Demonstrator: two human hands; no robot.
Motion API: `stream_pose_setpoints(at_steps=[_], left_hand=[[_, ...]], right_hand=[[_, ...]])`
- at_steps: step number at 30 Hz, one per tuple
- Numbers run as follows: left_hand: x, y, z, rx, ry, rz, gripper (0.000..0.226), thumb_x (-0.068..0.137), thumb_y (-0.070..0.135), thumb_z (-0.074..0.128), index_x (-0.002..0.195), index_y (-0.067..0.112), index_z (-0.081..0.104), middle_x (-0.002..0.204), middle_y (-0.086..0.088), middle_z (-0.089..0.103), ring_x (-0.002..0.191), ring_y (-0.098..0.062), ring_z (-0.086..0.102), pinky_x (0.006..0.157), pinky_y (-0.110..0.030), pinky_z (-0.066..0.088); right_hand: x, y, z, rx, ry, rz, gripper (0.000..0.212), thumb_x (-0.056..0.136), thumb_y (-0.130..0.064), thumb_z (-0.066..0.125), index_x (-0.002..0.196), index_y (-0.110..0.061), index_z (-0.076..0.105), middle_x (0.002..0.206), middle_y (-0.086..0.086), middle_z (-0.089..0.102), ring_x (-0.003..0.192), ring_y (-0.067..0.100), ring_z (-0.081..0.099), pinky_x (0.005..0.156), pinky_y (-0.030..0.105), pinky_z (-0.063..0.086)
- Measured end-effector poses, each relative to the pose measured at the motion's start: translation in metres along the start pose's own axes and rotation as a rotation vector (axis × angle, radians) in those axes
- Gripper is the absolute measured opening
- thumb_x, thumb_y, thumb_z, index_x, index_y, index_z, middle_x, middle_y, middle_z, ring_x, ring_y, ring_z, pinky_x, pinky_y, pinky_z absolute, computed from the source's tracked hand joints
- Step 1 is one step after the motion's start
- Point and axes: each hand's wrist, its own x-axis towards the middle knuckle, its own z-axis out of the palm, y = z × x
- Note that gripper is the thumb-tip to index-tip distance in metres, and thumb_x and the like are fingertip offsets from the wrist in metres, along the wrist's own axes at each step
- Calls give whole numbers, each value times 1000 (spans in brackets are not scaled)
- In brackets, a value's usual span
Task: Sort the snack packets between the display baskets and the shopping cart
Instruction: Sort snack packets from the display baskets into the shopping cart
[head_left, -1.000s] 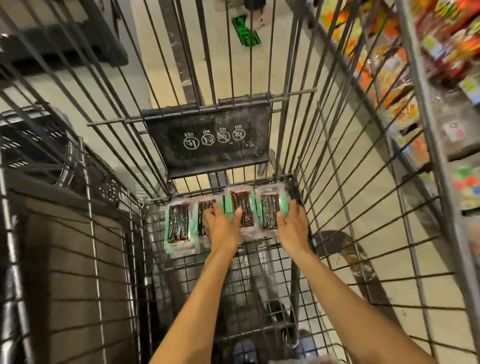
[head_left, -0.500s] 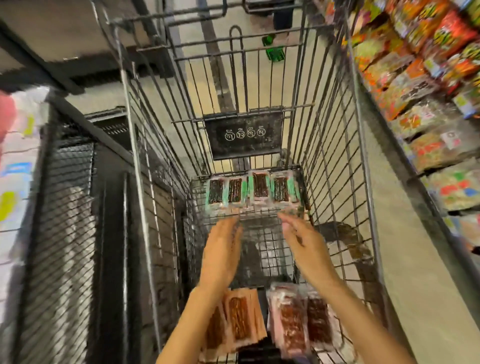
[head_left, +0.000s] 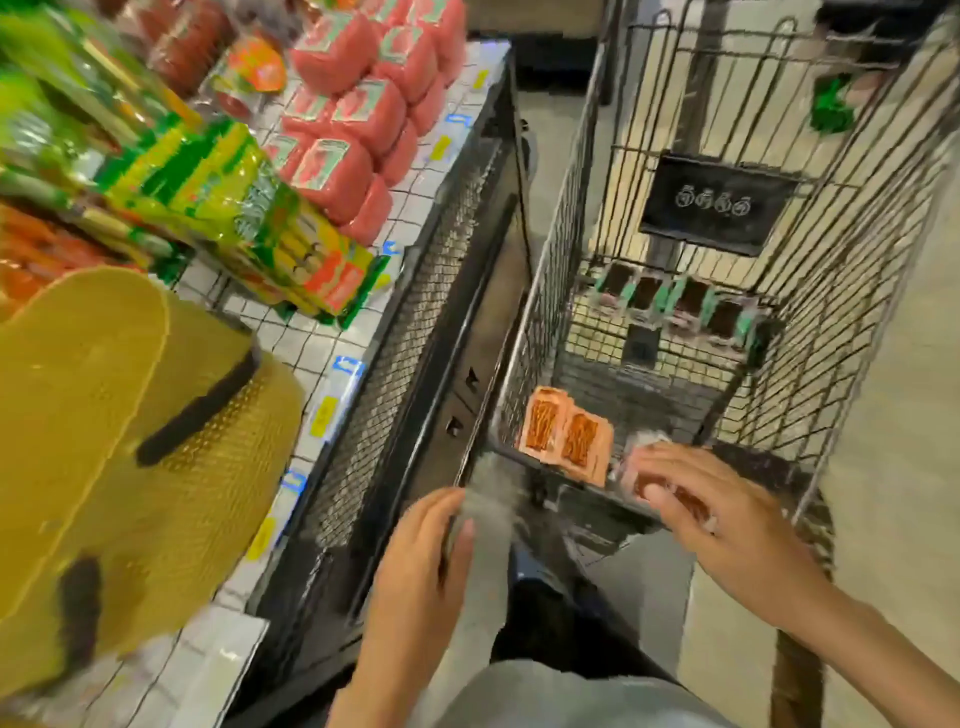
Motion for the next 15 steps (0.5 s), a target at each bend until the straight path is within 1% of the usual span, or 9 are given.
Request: stream_pose_setpoints(at_steps=[1, 3, 5, 7, 8, 10, 12, 13, 15], left_hand=[[-21, -4, -10, 0, 35, -47, 29, 91, 18, 55, 116, 6, 63, 116, 0, 61, 109, -4, 50, 94, -13, 36], [-61, -13, -27, 25, 93, -124, 29, 93, 19, 56, 118, 6, 63, 117, 1, 60, 108, -4, 50, 93, -13, 36], [-97, -21, -40, 45, 158, -189, 32, 91, 22, 56, 118, 8, 63, 117, 5, 57, 108, 0, 48, 92, -12, 35], [-132, -28, -55, 46, 228, -275, 35, 88, 28, 55, 118, 14, 64, 116, 11, 54, 106, 7, 46, 88, -12, 40], [-150, -33, -62, 55, 259, -312, 35, 88, 29, 54, 119, 16, 63, 116, 11, 54, 107, 5, 47, 89, -15, 42], [-185, -43, -76, 79, 310, -352, 28, 95, 29, 53, 118, 15, 64, 116, 4, 61, 106, -6, 55, 89, -22, 44], [-220, -52, -94, 65, 346, -373, 34, 94, 33, 51, 114, 11, 66, 112, -3, 66, 103, -6, 59, 89, -12, 42], [-237, -55, -103, 49, 375, -378, 38, 91, 35, 48, 113, 10, 66, 111, -4, 66, 102, -2, 57, 88, -7, 38], [-274, -63, -123, 16, 437, -374, 37, 90, 36, 46, 113, 13, 65, 110, 1, 65, 105, 8, 52, 90, 0, 34]], right_hand=[[-6, -11, 5, 3, -63, -18, 25, 88, -27, 51, 112, -30, 60, 114, -21, 56, 115, -21, 38, 101, 1, 23], [-15, -34, 18, 2, -195, -44, 28, 87, -32, 50, 112, -29, 61, 117, -20, 56, 117, -13, 43, 102, 2, 22], [-22, -58, 33, -27, -277, -124, 31, 86, -28, 53, 112, -17, 67, 116, -8, 62, 115, 0, 50, 101, 1, 22], [-29, -84, 52, -75, -313, -231, 29, 83, -19, 59, 107, -8, 70, 110, 1, 67, 110, 3, 51, 100, -1, 21], [-33, -97, 62, -84, -343, -266, 28, 83, -19, 59, 107, -7, 70, 109, 3, 68, 110, 4, 50, 101, -1, 21], [-42, -124, 82, -70, -426, -321, 34, 93, -31, 50, 108, -8, 70, 111, 1, 67, 112, 7, 53, 102, 4, 26], [-55, -149, 107, -58, -479, -413, 52, 98, -46, 38, 107, -7, 70, 111, 1, 67, 111, 13, 57, 101, 14, 35], [-62, -161, 119, -48, -487, -450, 51, 97, -46, 40, 107, -6, 69, 110, 2, 67, 110, 13, 58, 101, 16, 36], [-76, -191, 144, -8, -486, -485, 30, 91, -30, 56, 107, -7, 69, 110, 1, 67, 111, 8, 55, 101, 12, 35]])
